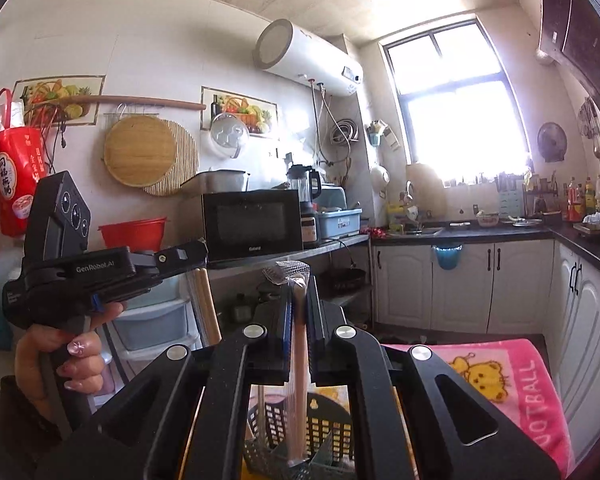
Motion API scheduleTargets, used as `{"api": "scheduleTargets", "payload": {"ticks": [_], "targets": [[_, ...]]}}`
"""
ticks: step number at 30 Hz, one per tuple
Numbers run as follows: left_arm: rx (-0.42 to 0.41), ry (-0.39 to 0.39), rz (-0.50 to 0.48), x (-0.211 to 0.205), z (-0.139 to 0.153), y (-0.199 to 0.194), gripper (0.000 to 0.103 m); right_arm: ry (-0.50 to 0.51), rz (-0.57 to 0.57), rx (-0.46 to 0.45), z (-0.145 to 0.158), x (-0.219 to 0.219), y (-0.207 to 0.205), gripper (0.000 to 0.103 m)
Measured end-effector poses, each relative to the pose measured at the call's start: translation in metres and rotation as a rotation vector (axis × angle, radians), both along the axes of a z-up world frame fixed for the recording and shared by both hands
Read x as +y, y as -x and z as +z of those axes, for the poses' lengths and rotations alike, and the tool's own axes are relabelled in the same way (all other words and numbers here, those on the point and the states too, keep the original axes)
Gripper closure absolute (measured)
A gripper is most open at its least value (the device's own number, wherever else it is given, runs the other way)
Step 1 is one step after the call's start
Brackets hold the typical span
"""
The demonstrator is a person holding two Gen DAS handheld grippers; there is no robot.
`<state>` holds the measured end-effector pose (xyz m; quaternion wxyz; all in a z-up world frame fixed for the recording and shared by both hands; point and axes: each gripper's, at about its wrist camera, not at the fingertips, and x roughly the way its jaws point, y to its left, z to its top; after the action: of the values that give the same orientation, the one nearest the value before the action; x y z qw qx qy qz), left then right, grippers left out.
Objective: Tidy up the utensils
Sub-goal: 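Lift the chopsticks with the right gripper and carry above the basket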
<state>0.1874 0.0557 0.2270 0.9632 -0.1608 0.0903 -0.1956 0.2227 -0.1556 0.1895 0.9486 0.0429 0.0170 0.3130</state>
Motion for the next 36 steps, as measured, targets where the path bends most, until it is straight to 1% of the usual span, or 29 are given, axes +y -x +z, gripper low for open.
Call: {"api": "scheduleTargets", "payload": {"ticks": [7, 14, 25, 36], "targets": [[-0.001, -0.005, 0.04, 0.005, 0.0, -0.014, 0.1, -0.009, -0.002, -0.02, 0.005, 0.01, -0.011, 0.097], [0.03, 0.012, 0.048, 0.009, -0.015, -0.03, 0.1, -0.005, -0.008, -0.019, -0.001, 0.021, -0.022, 0.097], [0.063, 0.015, 0.056, 0.012, -0.04, -0.044, 0.1, 0.003, -0.012, 0.029, -0.025, 0.034, -0.04, 0.097], [0.099, 0.008, 0.048, 0.009, -0.071, -0.054, 0.1, 0.021, -0.052, 0.08, -0.057, 0.043, -0.054, 0.097]]}}
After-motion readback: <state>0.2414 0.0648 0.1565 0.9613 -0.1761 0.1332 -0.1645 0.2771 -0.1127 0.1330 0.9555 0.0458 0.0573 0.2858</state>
